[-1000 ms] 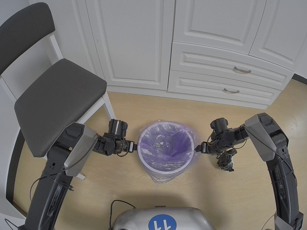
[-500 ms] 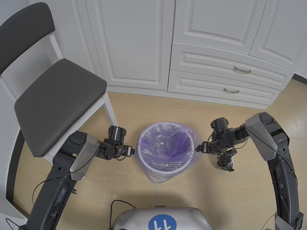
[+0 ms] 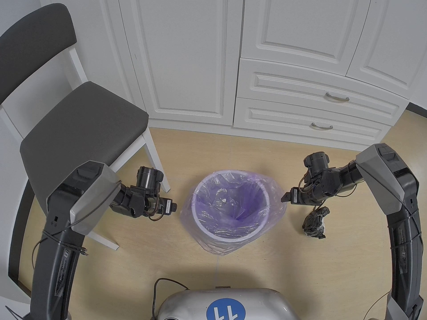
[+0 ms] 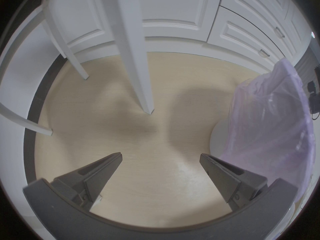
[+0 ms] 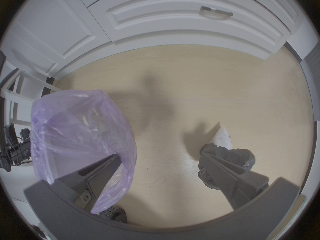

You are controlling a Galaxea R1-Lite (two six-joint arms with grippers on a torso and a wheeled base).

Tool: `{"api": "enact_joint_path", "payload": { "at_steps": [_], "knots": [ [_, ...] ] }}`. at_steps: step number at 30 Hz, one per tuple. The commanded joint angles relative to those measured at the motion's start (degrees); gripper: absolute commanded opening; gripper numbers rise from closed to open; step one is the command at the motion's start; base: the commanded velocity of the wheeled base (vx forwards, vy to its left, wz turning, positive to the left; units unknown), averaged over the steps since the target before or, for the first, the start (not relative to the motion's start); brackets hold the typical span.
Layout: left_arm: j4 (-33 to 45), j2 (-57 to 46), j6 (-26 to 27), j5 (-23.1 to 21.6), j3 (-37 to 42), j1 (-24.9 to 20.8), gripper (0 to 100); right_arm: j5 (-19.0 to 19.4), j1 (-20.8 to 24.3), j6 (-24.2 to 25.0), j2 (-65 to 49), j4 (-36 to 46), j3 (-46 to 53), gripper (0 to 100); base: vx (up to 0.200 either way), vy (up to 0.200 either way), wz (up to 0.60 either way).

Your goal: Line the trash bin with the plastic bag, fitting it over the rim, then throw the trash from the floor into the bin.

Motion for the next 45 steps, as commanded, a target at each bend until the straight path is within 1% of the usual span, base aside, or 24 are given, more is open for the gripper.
{"api": "enact_joint_path", "payload": {
  "at_steps": [1, 2, 3, 4, 7, 9, 10, 11, 12, 14, 15, 16, 18, 21, 22, 23, 28, 30, 34, 36, 38, 39, 42, 45],
  "knots": [
    [-16.6, -18.33, 0.52, 0.08, 27.86, 0.65, 100, 0.24, 0.29, -4.95, -10.25, -6.1, 9.96, 100, 0.0, 0.0, 0.0],
    [-17.3, -18.68, 0.52, 0.08, 28.82, 0.65, 100, 0.24, 0.29, -5.04, -10.51, -6.27, 10.23, 100, 0.0, 0.0, 0.0],
    [-21.08, -20.52, 0.69, 0.17, 33.57, 0.65, 100, 0.42, 0.29, -5.3, -11.92, -6.63, 11.37, 100, 0.0, 0.0, 0.0],
    [-23.11, -21.67, 0.87, 0.17, 36.47, 0.65, 100, 0.59, 0.29, -5.3, -12.97, -6.63, 12.16, 100, 0.0, 0.0, 0.0],
    [-26.8, -23.69, 1.48, 0.25, 41.65, 0.74, 100, 1.38, 0.29, -5.39, -14.64, -6.63, 12.95, 100, 0.0, 0.0, 0.0],
    [-26.8, -23.69, 1.48, 0.25, 41.65, 0.74, 100, 1.38, 0.29, -5.39, -14.64, -6.63, 12.95, 100, 0.0, 0.0, 0.0],
    [-29.35, -24.39, 1.31, 0.43, 43.94, 0.74, 100, 0.68, -0.15, -6.71, -13.32, -6.8, 13.04, 100, 0.0, 0.0, 0.0],
    [-30.58, -24.48, 1.31, 0.43, 44.73, 0.65, 100, 0.15, -0.5, -8.47, -11.56, -7.06, 12.78, 100, 0.0, 0.0, 0.0],
    [-30.84, -24.48, 1.31, 0.43, 44.91, 0.65, 100, 0.06, -0.68, -8.82, -11.21, -7.15, 12.69, 100, 0.0, 0.0, 0.0],
    [-32.86, -24.74, 1.31, 0.52, 46.05, 0.3, 100, -1.34, -1.38, -11.01, -7.96, -8.91, 12.16, 100, 0.0, 0.0, 0.0],
    [-32.86, -24.74, 1.31, 0.52, 46.05, 0.3, 100, -1.34, -1.38, -11.01, -7.96, -8.91, 12.16, 100, 0.0, 0.0, 0.0],
    [-34.53, -25.01, 1.22, 0.43, 47.1, 0.3, 100, -2.66, -1.38, -11.89, -4.71, -11.37, 11.46, 100, 0.0, 0.0, 0.0],
    [-35.85, -25.01, 1.22, 0.43, 47.98, 0.21, 100, -4.24, -0.94, -12.86, -2.42, -13.22, 11.02, 100, 0.0, 0.0, 0.0],
    [-37.61, -25.01, 1.22, 0.43, 49.13, 0.3, 100, -5.12, -0.33, -15.06, -0.23, -14.1, 10.14, 100, 0.0, 0.0, 0.0],
    [-37.61, -25.01, 1.22, 0.43, 49.13, 0.3, 100, -5.12, -0.33, -15.06, -0.23, -14.1, 10.14, 100, 0.0, 0.0, 0.0],
    [-39.1, -25.09, 1.04, 0.43, 50.0, 0.3, 100, -5.56, -0.07, -16.55, 1.09, -14.1, 9.0, 100, 0.0, 0.0, 0.0],
    [-43.76, -25.18, 1.13, 0.43, 52.64, 0.47, 100, -8.72, 0.64, -19.8, 6.54, -13.92, 3.28, 100, 0.0, 0.0, 0.0],
    [-45.43, -25.53, 1.13, 0.43, 53.43, 0.47, 100, -8.64, 0.64, -22.26, 8.04, -13.3, 0.91, 100, 0.0, 0.0, 0.0],
    [-46.13, -26.41, 0.96, 0.34, 53.7, 0.56, 100, -8.46, 0.64, -26.04, 11.55, -13.13, -4.89, 100, 0.0, 0.0, 0.0],
    [-46.22, -26.5, 0.78, 0.25, 53.78, 0.21, 100, -8.29, 0.73, -26.4, 14.72, -13.13, -9.28, 100, 0.0, 0.0, 0.0],
    [-46.22, -26.41, 0.78, 0.25, 53.78, 0.12, 100, -8.11, 0.81, -26.4, 15.59, -13.13, -10.43, 100, 0.0, 0.0, 0.0],
    [-46.4, -26.5, 0.69, 0.25, 54.14, -0.14, 100, -6.53, 0.81, -26.31, 16.74, -13.04, -11.66, 100, 0.0, 0.0, 0.0],
    [-48.33, -26.41, 0.69, 0.25, 54.75, -0.23, 100, -3.98, 0.37, -25.87, 16.47, -13.04, -11.3, 100, 0.0, 0.0, 0.0],
    [-49.12, -26.5, 0.69, 0.34, 55.37, -0.23, 100, -3.72, -0.33, -25.69, 15.51, -13.3, -10.07, 100, 0.0, 0.0, 0.0]
  ]
}}
